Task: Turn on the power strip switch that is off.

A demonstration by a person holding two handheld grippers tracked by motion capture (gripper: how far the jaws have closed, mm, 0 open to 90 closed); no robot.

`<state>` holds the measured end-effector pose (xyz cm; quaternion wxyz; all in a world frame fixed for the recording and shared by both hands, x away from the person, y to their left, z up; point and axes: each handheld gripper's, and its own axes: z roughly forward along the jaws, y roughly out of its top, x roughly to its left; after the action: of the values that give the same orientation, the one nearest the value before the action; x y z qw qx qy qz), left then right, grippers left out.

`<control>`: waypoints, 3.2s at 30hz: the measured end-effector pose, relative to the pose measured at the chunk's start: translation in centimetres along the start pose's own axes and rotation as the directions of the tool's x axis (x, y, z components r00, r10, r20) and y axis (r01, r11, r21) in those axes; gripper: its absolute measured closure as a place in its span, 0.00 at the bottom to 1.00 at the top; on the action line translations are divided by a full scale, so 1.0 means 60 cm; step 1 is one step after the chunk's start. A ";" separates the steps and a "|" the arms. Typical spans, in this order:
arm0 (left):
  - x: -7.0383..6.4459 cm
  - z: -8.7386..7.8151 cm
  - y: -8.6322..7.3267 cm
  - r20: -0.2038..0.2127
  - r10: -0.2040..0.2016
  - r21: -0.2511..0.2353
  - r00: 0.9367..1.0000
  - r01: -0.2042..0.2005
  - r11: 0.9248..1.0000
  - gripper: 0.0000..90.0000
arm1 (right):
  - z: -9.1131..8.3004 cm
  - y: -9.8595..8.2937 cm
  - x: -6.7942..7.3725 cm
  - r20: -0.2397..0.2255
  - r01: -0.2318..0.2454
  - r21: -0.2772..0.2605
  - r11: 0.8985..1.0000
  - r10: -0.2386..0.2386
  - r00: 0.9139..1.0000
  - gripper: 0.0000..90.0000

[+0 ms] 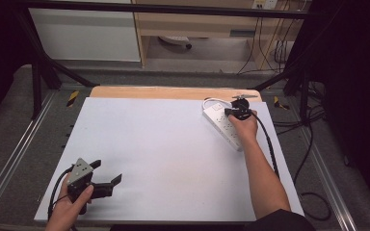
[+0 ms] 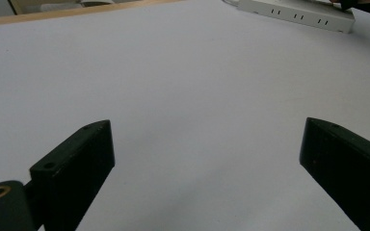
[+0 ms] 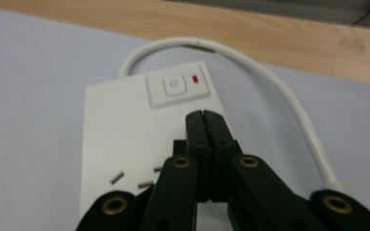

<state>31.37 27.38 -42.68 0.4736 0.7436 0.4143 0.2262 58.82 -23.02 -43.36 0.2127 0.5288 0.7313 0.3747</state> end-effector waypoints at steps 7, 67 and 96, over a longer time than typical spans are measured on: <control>0.001 -0.001 0.000 -0.002 0.001 0.001 1.000 -0.001 1.000 0.06 | 0.002 0.000 0.002 -0.001 0.003 -0.003 1.000 -0.003 1.000 1.00; 0.001 -0.001 -0.001 -0.006 0.007 0.010 1.000 -0.007 1.000 0.06 | -0.053 0.027 0.007 -0.027 -0.030 -0.106 0.994 0.027 0.999 0.78; 0.001 -0.002 -0.001 -0.007 0.015 0.010 1.000 -0.015 1.000 0.06 | -0.073 0.033 0.007 -0.032 -0.061 -0.083 0.995 0.058 0.998 0.31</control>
<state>31.30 27.47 -42.67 0.4666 0.7484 0.4114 0.2301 56.82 -23.71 -39.05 0.2125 0.5352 0.7020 0.4190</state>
